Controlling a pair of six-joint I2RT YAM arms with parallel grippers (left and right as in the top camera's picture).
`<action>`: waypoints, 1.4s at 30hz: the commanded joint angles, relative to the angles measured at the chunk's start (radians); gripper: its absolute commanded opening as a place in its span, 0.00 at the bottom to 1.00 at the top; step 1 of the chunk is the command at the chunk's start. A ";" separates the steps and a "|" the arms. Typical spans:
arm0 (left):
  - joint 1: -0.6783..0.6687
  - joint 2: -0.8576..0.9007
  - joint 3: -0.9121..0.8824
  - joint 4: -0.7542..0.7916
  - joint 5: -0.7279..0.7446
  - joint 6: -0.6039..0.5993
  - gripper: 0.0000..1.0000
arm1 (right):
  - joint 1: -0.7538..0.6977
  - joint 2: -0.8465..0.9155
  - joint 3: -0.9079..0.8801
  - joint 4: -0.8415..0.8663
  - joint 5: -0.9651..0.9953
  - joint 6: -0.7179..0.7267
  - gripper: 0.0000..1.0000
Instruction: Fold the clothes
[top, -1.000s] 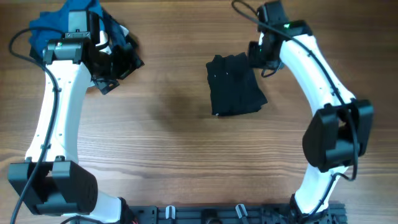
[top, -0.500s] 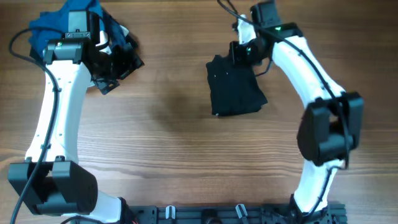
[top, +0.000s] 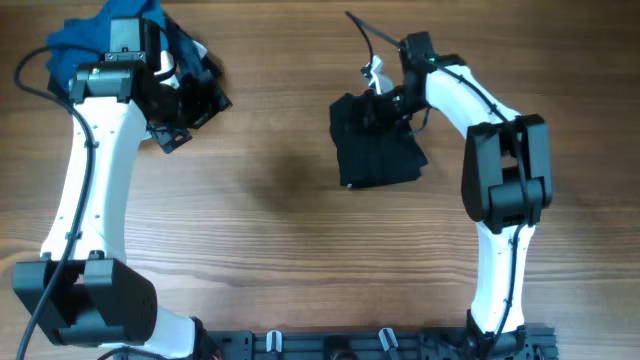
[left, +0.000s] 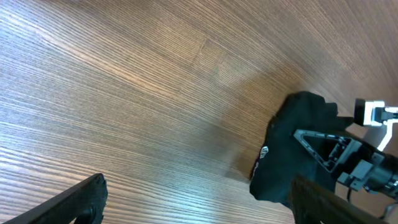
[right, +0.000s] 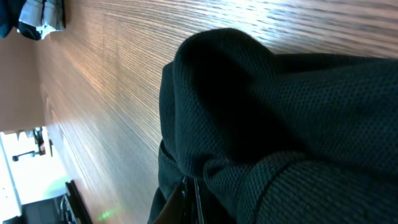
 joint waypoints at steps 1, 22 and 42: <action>-0.003 0.006 -0.004 -0.001 -0.013 0.002 0.93 | -0.049 -0.097 0.031 -0.035 0.001 -0.035 0.04; -0.003 0.006 -0.004 -0.001 -0.013 0.001 0.93 | -0.088 -0.240 -0.437 0.002 -0.181 -0.159 0.17; -0.003 0.006 -0.005 0.000 -0.013 0.001 0.93 | -0.166 -0.399 -0.233 -0.006 -0.210 -0.081 0.18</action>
